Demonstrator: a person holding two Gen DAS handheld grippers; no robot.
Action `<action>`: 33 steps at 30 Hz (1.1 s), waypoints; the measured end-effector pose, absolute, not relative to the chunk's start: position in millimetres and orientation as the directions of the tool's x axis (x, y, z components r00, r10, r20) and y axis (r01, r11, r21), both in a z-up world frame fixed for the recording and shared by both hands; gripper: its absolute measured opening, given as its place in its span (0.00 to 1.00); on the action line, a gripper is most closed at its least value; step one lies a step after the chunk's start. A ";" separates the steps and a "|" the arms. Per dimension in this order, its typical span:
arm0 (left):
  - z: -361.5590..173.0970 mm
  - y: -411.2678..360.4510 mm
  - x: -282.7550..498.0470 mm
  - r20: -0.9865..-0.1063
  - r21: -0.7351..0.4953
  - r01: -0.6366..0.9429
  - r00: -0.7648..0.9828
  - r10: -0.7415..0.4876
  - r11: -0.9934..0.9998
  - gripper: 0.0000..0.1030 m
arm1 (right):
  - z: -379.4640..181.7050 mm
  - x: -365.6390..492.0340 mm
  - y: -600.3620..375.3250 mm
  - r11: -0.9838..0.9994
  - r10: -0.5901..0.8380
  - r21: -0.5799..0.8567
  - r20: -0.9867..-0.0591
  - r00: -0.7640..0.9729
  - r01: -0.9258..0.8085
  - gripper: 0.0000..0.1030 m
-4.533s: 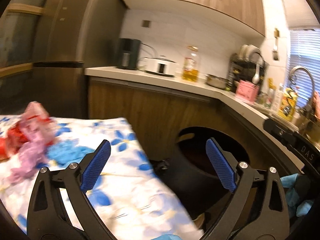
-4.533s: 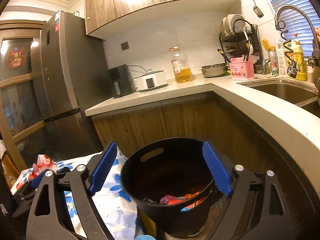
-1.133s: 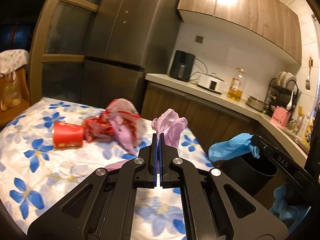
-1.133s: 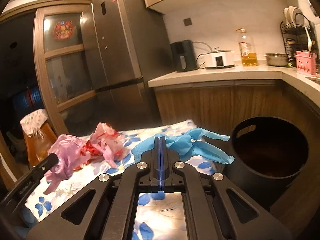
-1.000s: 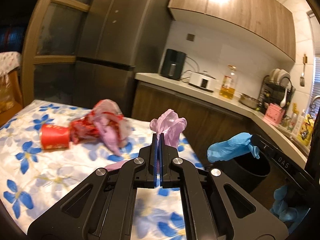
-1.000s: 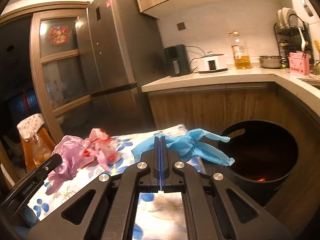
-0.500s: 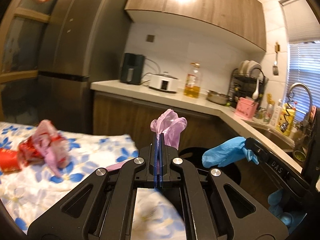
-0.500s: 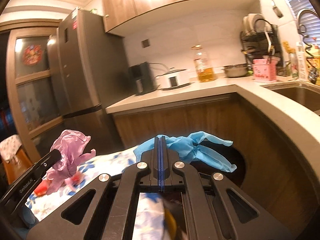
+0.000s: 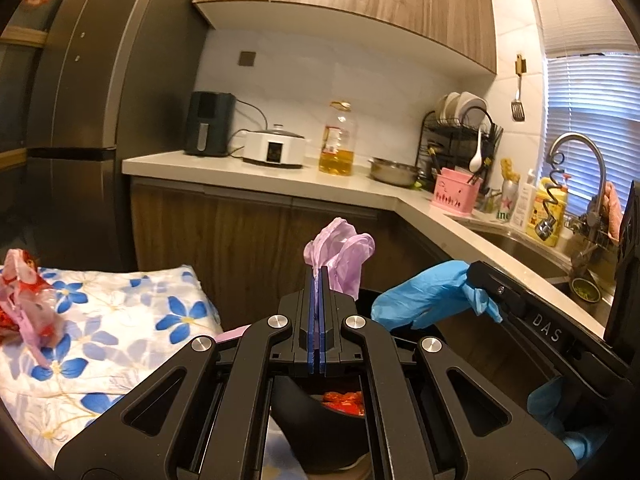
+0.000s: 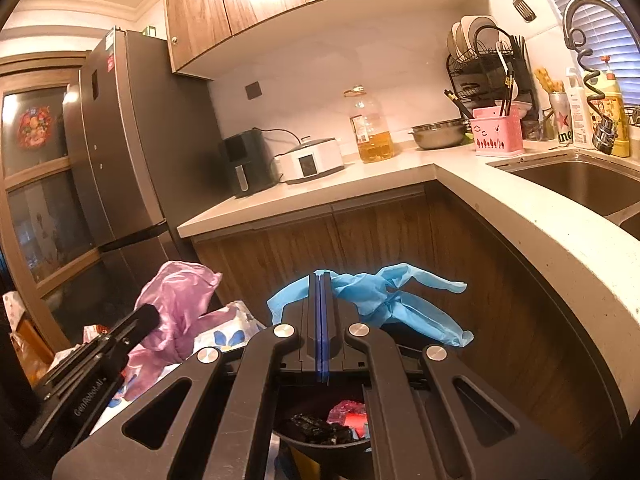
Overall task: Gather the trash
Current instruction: 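Carry both gloves over the bin and open both tools to drop them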
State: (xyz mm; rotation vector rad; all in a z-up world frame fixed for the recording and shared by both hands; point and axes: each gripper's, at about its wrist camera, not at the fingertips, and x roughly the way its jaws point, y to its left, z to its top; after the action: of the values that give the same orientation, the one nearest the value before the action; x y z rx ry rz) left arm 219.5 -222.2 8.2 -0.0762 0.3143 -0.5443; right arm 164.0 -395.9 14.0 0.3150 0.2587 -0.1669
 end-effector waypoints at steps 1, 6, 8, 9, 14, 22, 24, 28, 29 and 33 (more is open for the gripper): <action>7.4 -225.0 221.9 -0.277 -0.155 0.500 0.806 -0.523 0.852 0.00 | 13.8 165.0 -397.3 0.937 -0.121 0.285 -0.278 0.953 0.202 0.01; 0.6 -236.0 229.3 -0.293 -0.159 0.511 0.793 -0.535 0.845 0.00 | 10.5 169.7 -402.6 0.937 -0.126 0.280 -0.283 0.951 0.208 0.01; -1.4 -239.3 231.4 -0.296 -0.161 0.517 0.787 -0.541 0.841 0.00 | 8.6 171.5 -402.7 0.940 -0.126 0.272 -0.285 0.950 0.206 0.01; -2.9 -241.4 232.9 -0.299 -0.160 0.519 0.785 -0.542 0.840 0.00 | 7.6 172.1 -403.3 0.940 -0.126 0.270 -0.287 0.950 0.207 0.01; -10.0 -250.1 239.4 -0.316 -0.160 0.537 0.767 -0.558 0.828 0.00 | 4.5 177.1 -404.8 0.945 -0.108 0.268 -0.289 0.951 0.189 0.01; -23.0 -250.1 246.8 -0.350 -0.158 0.535 0.756 -0.553 0.830 0.43 | -3.5 177.7 -417.0 0.932 -0.116 0.296 -0.299 0.947 0.207 0.38; -22.9 -245.4 245.2 -0.340 -0.157 0.523 0.767 -0.543 0.838 0.48 | -4.5 174.9 -418.8 0.927 -0.126 0.304 -0.299 0.946 0.219 0.45; -23.8 -229.5 243.4 -0.339 -0.163 0.481 0.792 -0.507 0.861 0.65 | -4.5 169.4 -417.5 0.923 -0.137 0.307 -0.299 0.944 0.231 0.58; -23.8 -224.4 242.4 -0.344 -0.167 0.468 0.797 -0.497 0.868 0.68 | -4.5 168.6 -416.3 0.923 -0.140 0.306 -0.298 0.944 0.233 0.61; -24.0 -204.8 233.4 -0.346 -0.171 0.409 0.827 -0.443 0.896 0.81 | -3.3 163.5 -407.7 0.927 -0.146 0.293 -0.295 0.944 0.235 0.72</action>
State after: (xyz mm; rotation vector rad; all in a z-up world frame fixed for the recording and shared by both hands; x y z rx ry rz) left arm 233.4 -204.8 -24.0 -0.0907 0.3893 -0.4531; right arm 163.5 -407.7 -3.3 0.3314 0.2733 -0.1979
